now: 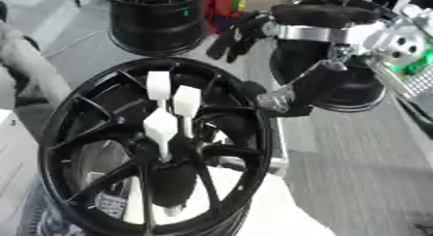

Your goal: Pull the pin out of the wheel hub.

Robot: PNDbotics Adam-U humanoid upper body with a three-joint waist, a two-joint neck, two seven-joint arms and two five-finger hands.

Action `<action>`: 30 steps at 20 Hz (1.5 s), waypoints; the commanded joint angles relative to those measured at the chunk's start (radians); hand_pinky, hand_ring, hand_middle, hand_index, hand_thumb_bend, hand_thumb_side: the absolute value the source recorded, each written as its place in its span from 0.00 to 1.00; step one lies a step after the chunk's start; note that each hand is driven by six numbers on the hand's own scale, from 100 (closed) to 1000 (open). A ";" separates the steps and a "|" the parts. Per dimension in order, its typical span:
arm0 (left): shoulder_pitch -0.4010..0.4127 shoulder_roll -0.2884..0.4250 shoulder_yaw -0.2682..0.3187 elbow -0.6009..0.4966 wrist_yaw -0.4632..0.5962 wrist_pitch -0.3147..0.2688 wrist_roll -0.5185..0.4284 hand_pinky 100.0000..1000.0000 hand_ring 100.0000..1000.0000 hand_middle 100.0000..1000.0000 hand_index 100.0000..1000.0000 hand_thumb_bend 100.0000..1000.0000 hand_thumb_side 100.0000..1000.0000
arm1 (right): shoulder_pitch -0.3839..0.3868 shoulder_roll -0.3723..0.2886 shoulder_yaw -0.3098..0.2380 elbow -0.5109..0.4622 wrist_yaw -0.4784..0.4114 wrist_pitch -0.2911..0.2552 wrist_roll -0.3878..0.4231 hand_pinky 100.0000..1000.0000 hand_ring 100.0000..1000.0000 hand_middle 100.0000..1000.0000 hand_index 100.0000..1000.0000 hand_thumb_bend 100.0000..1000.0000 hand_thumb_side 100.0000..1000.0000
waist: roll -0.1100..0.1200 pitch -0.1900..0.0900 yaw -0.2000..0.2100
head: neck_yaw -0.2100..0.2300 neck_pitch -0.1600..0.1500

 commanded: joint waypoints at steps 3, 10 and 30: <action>-0.022 0.028 -0.007 -0.023 -0.008 -0.003 -0.009 0.52 0.54 0.59 0.71 0.46 0.16 | -0.080 0.077 0.044 0.156 0.083 -0.019 0.077 0.82 0.84 0.86 0.89 0.12 0.05 | -0.002 -0.004 0.019 | -0.020 -0.017; -0.030 0.027 -0.013 -0.023 -0.009 -0.003 -0.016 0.52 0.54 0.59 0.71 0.46 0.16 | -0.166 0.197 0.064 0.375 0.173 -0.068 0.086 0.83 0.85 0.88 0.91 0.15 0.12 | -0.008 0.000 0.046 | -0.043 -0.021; -0.032 0.025 -0.013 -0.020 -0.008 -0.003 -0.020 0.53 0.54 0.59 0.72 0.46 0.16 | -0.187 0.263 0.058 0.574 0.290 -0.136 0.092 0.79 0.81 0.81 0.90 0.14 0.15 | -0.007 -0.002 0.054 | -0.042 -0.019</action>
